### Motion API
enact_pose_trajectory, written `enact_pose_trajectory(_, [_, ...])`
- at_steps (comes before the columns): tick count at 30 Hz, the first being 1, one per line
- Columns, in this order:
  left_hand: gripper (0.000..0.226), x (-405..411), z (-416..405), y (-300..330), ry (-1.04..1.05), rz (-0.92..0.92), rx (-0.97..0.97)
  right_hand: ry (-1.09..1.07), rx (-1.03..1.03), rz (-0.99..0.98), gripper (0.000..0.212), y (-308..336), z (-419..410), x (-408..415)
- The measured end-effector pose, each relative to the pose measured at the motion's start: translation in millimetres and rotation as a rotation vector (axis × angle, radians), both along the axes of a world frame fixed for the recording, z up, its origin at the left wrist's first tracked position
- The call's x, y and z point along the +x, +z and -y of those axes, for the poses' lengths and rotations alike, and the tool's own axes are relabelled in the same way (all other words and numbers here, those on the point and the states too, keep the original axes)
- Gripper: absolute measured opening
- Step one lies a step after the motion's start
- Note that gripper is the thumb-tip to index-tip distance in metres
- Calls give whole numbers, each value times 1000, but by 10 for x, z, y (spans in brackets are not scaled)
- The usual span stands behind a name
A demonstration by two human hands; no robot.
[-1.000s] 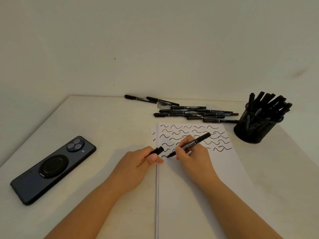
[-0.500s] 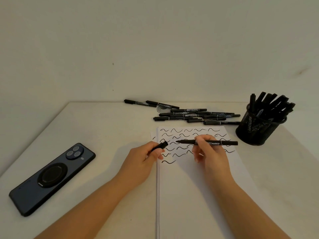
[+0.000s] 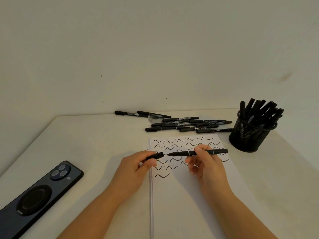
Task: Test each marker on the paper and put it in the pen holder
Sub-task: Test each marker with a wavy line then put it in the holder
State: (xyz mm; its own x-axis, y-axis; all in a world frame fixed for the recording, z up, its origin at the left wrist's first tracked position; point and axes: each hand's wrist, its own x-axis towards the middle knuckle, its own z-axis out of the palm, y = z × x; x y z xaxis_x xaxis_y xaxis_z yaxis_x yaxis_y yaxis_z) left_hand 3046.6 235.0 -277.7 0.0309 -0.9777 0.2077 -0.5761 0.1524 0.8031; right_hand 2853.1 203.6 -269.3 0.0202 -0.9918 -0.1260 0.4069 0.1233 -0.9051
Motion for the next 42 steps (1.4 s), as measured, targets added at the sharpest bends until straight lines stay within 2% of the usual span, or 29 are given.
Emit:
enact_pose_trajectory(4, [30,-24,-10,2,-31,12,-4,36,-40,-68,19,-4,-13,13])
enact_pose_trajectory(13, [26,-68,-49,11,-61,21,0,156,-222,-343,12,24,-118,65])
enact_pose_trajectory(19, [16,-124,-107,50,-78,-32,-17,211,-237,-313,10,39,-151,67])
enact_pose_trajectory(29, [29,-149,-135,94,-84,-136,10,248,-291,-165,8,7,-201,100])
enact_pose_trajectory(37, [24,-96,-127,99,-131,-171,68,246,-356,-203,13,42,-237,126])
enact_pose_trajectory(42, [19,-95,-104,88,-94,-177,-16,225,-323,-239,12,57,-181,114])
